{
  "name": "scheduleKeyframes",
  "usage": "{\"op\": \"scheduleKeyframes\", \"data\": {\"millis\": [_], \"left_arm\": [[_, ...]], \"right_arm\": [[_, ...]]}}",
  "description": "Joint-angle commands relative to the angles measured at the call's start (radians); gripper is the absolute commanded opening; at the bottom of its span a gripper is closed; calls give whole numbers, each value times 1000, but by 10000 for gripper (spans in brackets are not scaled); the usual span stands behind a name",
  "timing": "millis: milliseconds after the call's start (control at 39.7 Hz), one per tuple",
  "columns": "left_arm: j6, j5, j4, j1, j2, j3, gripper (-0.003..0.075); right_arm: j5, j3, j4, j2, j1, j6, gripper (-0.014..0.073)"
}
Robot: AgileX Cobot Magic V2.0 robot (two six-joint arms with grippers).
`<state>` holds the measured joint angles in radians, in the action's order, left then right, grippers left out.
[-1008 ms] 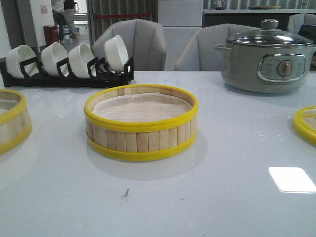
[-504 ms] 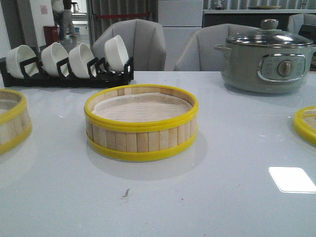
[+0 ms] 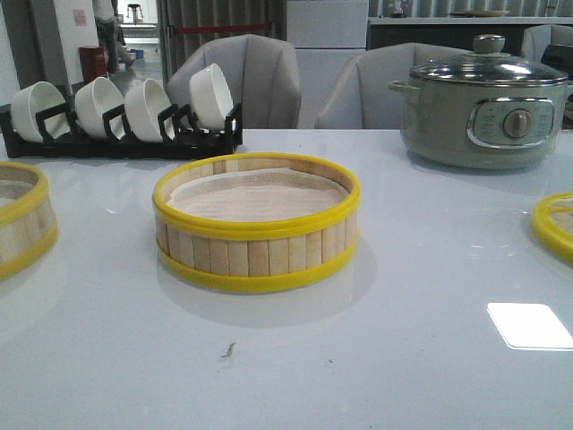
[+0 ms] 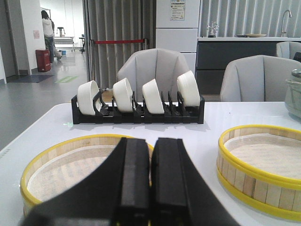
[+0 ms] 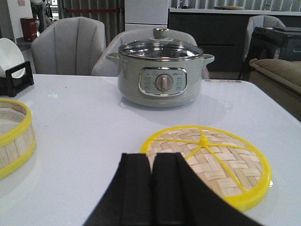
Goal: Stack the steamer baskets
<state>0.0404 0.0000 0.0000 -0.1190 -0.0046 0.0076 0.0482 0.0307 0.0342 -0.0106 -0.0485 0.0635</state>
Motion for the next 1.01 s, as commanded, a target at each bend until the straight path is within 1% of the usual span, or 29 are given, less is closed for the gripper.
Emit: {"op": "scheduleKeyframes", "data": {"millis": [0, 403, 479, 579, 655, 705, 831, 983], "left_arm": [[-1, -78, 0, -3, -13, 0, 86], [-1, -78, 0, -3, -13, 0, 86], [-14, -80, 35, -3, -13, -4, 86], [-14, -72, 0, -3, -9, -38, 86], [-14, -13, -23, -3, 15, -120, 86], [-14, 61, -13, -3, 49, -199, 86], [-14, 247, 79, -5, 216, -469, 86], [-14, 469, 134, -45, 465, -808, 86]], "right_arm": [[-93, -15, 4, -21, -3, -11, 28], [-93, -15, 4, -21, -3, -11, 28], [-93, -15, 4, -21, -3, -11, 28], [-93, -15, 4, -21, -3, -11, 28], [-93, -15, 4, -21, -3, -11, 28], [-93, -15, 4, -21, -3, -11, 28], [-93, -15, 4, -21, -3, -11, 28], [-93, -15, 4, -21, -3, -11, 28]]}}
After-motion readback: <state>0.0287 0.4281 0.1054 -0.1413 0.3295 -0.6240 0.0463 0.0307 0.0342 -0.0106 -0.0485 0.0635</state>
